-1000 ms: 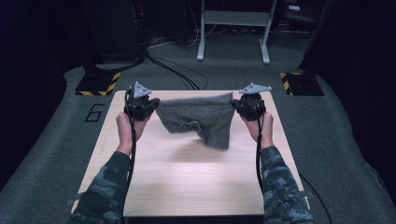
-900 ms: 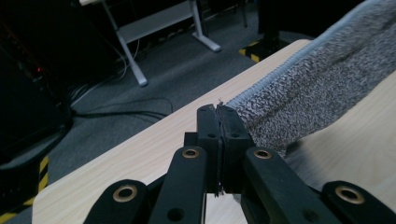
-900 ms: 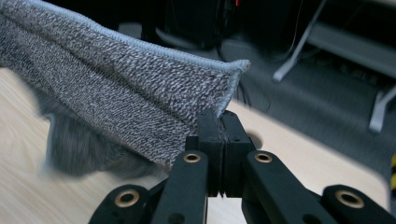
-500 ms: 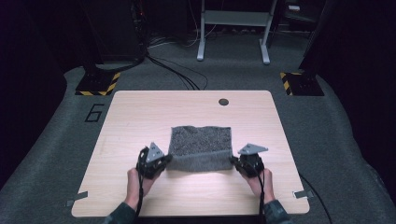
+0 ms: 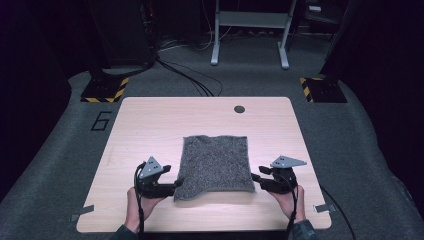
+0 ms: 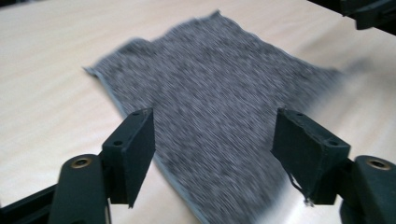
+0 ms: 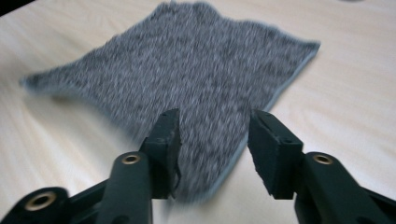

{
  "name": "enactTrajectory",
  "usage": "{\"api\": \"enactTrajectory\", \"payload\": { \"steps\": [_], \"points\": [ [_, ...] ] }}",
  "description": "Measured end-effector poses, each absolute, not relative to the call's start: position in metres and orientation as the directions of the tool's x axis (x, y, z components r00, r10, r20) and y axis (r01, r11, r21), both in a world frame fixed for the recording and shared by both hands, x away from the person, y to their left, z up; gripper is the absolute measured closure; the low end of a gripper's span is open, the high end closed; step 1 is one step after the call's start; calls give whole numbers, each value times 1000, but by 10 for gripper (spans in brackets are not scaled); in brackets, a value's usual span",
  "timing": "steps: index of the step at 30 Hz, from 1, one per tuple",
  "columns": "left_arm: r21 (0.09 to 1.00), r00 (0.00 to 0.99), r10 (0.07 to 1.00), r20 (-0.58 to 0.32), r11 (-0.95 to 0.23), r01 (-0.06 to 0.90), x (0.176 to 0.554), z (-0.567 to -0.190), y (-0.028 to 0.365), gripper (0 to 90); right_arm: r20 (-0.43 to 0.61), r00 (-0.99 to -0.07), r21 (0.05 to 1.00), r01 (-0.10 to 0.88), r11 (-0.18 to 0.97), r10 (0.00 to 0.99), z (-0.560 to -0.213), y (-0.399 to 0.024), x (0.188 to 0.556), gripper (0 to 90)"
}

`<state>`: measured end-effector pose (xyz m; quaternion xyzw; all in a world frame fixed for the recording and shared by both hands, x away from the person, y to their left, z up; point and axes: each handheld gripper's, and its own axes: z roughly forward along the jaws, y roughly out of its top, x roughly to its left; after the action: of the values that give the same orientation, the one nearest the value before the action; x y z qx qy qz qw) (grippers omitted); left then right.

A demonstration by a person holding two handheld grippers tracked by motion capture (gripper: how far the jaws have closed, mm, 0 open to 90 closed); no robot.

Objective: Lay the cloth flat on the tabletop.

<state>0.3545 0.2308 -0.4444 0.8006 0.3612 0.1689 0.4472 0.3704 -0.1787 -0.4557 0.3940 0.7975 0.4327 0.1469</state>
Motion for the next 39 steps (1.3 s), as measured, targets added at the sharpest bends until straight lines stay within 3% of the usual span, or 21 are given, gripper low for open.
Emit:
{"api": "enactTrajectory", "payload": {
  "steps": [3, 4, 6, 8, 14, 23, 31, 39],
  "points": [
    [816, 679, 731, -60, -356, 456, 375, -450, 222, 237, 109, -643, 791, 518, 325, 758, -457, -168, 387, 380],
    [807, 684, 727, -52, -373, 457, 382, -454, 218, 222, 100, -643, 758, 544, 360, 760, -462, -158, 399, 262],
    [787, 683, 729, -55, -390, 479, 393, -464, 209, 211, 92, -642, 751, 547, 370, 761, -465, -153, 402, 247],
    [763, 689, 723, -57, -414, 497, 402, -476, 199, 181, 58, -659, 718, 549, 427, 749, -477, -131, 414, 147],
    [722, 711, 698, -83, -450, 526, 417, -501, 182, 168, 35, -690, 678, 547, 490, 723, -498, -104, 429, 78],
    [697, 685, 725, -75, -453, 556, 411, -521, 183, 168, 37, -668, 639, 587, 496, 743, -518, -104, 433, 50],
    [701, 670, 741, -42, -456, 548, 399, -522, 180, 159, 7, -680, 641, 566, 518, 733, -520, -107, 428, 37],
    [711, 645, 759, -82, -409, 572, 402, -513, 190, 155, 17, -659, 659, 573, 487, 752, -516, -108, 427, 32]
  ]
}}
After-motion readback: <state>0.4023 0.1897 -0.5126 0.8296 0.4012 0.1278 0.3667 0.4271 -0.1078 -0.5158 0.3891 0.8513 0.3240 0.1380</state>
